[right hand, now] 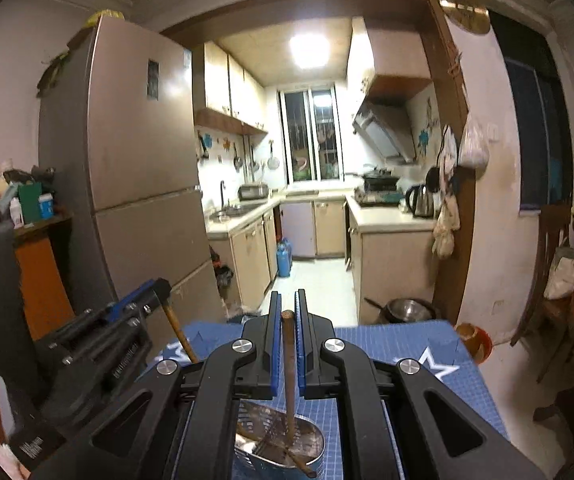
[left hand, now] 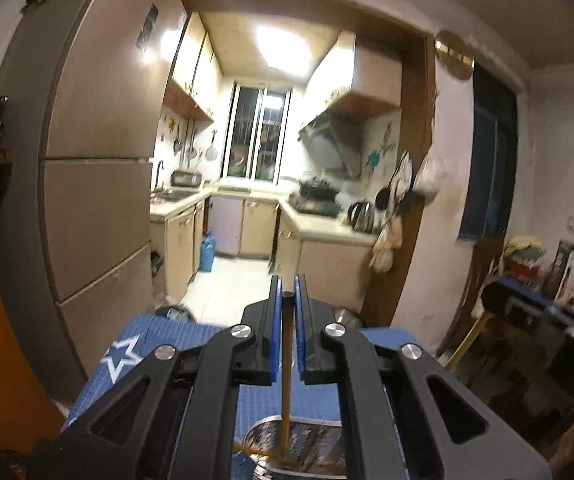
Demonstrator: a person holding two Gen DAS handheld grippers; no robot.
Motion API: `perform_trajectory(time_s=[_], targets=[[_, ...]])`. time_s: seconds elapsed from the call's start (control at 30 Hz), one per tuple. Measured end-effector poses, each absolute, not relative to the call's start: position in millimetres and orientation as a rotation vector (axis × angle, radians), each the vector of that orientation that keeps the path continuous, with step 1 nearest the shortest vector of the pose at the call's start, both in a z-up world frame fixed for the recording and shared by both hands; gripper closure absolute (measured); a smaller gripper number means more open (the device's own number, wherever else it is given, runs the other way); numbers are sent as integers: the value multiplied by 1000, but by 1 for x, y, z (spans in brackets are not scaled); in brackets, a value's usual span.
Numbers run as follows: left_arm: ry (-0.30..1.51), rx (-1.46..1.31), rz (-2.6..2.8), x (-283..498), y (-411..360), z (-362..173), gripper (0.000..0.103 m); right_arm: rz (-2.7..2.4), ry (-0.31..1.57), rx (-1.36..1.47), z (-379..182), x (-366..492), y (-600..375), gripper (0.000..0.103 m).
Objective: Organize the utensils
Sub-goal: 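Open the left tool over the holder while the right tool releases its chopstick, then move both open tools back toward the remaining chopsticks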
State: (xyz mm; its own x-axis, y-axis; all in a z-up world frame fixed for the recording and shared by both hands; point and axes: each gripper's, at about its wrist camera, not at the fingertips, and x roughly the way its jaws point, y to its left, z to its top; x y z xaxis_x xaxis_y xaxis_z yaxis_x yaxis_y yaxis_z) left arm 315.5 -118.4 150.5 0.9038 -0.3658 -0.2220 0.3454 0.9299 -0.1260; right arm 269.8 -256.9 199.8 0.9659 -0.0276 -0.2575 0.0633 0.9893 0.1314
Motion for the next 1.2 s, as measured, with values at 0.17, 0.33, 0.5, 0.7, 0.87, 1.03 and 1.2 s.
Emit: perform_trajectory(time_s=[0.17,0.33,0.5,0.7,0.87,1.03,1.2], targets=[[275,-32,-338,319,-123,125,98,-31,325,148,160,285,-254,95],[249,-63,-320,307,-104,141,65,-54,272,155,164,269,-262,72],[85,-155,-255,257,-44,189,51,-53,163,173,194,217,-285,71],[-83,-144,-211,155,24,206,51,-35,109,89,187,112,-299,71],[-56,-3,-200,84,47,169,51,-47,157,33,139,26,-300,59],[21,135,-183,38,46,111,49,-101,257,10,74,-34,-288,57],[154,256,-224,4,36,41,49,-77,375,52,7,-67,-259,58]])
